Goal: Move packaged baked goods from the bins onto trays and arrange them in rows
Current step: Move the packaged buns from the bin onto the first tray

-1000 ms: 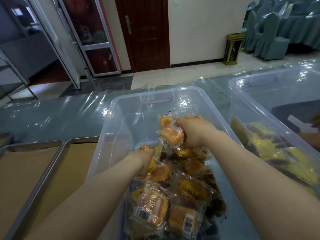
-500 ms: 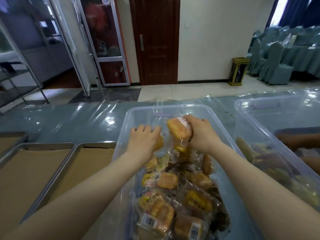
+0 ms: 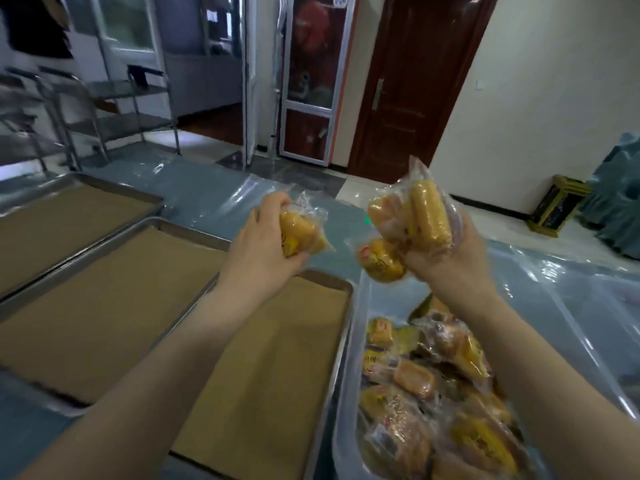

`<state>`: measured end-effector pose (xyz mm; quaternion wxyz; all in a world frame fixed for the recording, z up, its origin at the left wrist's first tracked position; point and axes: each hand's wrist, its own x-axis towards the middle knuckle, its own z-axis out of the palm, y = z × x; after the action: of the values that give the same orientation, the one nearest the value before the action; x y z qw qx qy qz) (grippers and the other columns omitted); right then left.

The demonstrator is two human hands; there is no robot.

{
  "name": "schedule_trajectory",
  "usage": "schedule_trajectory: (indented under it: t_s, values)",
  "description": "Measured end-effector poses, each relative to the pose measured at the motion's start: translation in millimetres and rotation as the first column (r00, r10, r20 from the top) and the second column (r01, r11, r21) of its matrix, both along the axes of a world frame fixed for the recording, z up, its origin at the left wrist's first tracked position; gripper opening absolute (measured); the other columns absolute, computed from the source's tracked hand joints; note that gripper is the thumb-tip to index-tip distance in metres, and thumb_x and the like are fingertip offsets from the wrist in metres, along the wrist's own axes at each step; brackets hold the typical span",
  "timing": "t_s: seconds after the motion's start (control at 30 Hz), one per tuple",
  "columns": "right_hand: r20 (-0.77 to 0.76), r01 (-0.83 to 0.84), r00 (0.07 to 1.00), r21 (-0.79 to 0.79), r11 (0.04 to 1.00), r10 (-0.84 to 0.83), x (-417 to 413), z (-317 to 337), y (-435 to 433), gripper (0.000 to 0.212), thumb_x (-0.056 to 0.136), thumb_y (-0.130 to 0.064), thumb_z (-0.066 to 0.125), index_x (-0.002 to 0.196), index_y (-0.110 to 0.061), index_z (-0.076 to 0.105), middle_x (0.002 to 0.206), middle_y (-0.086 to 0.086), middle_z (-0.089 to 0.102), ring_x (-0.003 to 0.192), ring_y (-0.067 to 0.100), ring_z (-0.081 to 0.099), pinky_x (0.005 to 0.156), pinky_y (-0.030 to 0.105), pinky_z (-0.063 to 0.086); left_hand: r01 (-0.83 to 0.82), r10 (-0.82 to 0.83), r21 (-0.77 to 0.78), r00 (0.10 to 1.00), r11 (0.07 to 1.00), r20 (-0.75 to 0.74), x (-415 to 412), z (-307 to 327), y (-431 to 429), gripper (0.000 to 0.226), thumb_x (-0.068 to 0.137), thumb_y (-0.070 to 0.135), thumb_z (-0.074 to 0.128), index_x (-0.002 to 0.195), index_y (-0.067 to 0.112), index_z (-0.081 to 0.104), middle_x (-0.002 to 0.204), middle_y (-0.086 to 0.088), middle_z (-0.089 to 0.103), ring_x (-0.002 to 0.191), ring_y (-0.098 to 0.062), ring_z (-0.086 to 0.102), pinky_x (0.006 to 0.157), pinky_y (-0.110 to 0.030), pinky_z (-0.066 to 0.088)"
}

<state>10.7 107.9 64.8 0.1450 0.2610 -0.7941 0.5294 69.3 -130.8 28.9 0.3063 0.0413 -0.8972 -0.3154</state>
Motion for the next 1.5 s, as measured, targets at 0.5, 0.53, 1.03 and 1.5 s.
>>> schedule_trajectory:
  t_s: [0.5,0.53,1.03,1.5]
  values:
    - [0.15,-0.292,0.95,0.133,0.947,0.272,62,-24,-370,0.06,0.068,-0.006,0.08,0.12,-0.011,0.05,0.102,-0.01,0.058,0.092,-0.005,0.058,0.073,0.007,0.044,-0.254,0.25,0.06,0.966,0.965,0.064,118,-54,-330,0.069,0.068,0.035,0.08,0.121,0.036,0.036,0.108,0.011,0.047,0.087,-0.011,0.048,0.067,-0.03,0.041]
    - [0.172,-0.301,0.944,0.092,0.949,0.282,66,-29,-390,0.061,0.069,-0.002,0.079,0.121,-0.011,0.05,0.102,-0.01,0.058,0.09,-0.008,0.058,0.071,0.006,0.044,-0.261,0.257,0.062,0.964,0.963,0.071,123,-57,-351,0.07,0.067,0.034,0.08,0.121,0.035,0.037,0.108,0.011,0.047,0.087,-0.011,0.048,0.067,-0.03,0.04]
    - [0.66,-0.297,0.682,-0.144,0.944,0.315,84,-170,-583,0.059,0.071,0.003,0.068,0.123,-0.022,0.054,0.099,0.0,0.068,0.084,0.005,0.065,0.063,0.019,0.05,-0.455,0.377,0.163,0.853,0.875,0.36,169,-150,-502,0.081,0.062,0.035,0.083,0.127,0.033,0.035,0.109,0.012,0.047,0.092,-0.011,0.049,0.07,-0.027,0.04]
    - [0.666,-0.29,0.701,-0.061,0.955,0.255,77,-216,-756,0.064,0.069,-0.009,0.078,0.123,-0.021,0.047,0.114,-0.001,0.062,0.107,0.015,0.06,0.091,0.037,0.051,-0.455,0.36,0.097,0.803,0.885,0.475,156,-201,-669,0.092,0.066,0.037,0.082,0.137,0.035,0.025,0.133,0.001,0.045,0.119,-0.02,0.047,0.092,-0.035,0.042]
